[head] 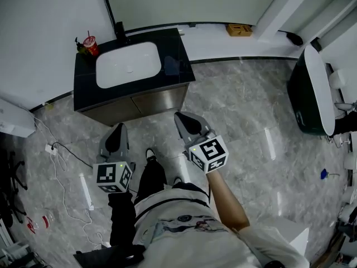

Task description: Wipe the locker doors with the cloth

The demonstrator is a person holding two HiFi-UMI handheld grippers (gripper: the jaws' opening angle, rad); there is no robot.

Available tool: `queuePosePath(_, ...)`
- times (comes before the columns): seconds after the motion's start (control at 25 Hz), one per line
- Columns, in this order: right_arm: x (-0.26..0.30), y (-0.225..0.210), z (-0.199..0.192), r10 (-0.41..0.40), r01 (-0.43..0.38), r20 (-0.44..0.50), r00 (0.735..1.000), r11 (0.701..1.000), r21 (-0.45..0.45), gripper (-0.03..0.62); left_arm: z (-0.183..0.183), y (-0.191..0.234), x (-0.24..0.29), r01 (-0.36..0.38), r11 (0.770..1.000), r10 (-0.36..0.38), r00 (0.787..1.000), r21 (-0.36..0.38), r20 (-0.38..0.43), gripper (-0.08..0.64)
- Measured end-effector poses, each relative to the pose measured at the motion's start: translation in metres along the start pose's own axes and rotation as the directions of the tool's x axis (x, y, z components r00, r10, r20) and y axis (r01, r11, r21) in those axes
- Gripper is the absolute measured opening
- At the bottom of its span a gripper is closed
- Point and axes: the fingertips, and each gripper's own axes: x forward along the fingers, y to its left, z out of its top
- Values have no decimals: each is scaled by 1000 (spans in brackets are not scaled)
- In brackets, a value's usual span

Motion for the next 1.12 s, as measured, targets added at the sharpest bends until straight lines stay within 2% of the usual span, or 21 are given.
queuePosePath(0.2, 69, -26, -3, -36, 35, -63, 997, 999, -8, 5, 15, 45, 48, 51, 999, -51, 999, 18, -12, 0)
queuePosePath(0.4, 127, -62, -23, -93, 96, -147, 985, 995, 7, 5, 11, 84, 81, 91, 996, -91, 994, 4, -60, 0)
queuePosePath(0.72, 190, -131, -65, -157, 166, -262, 952, 986, 14, 6, -9, 109, 131, 73, 995, -81, 989, -67, -126, 0)
queuePosePath(0.96, 236, -186, -94, -142, 158, -333, 932, 987, 21, 32, -20, 117, 182, 31, 996, -44, 988, -85, -150, 0)
queuePosePath(1.12, 266, -219, -124, -130, 138, -423, 897, 990, -12, 75, -38, 120, 221, 17, 993, -40, 979, -117, -199, 0)
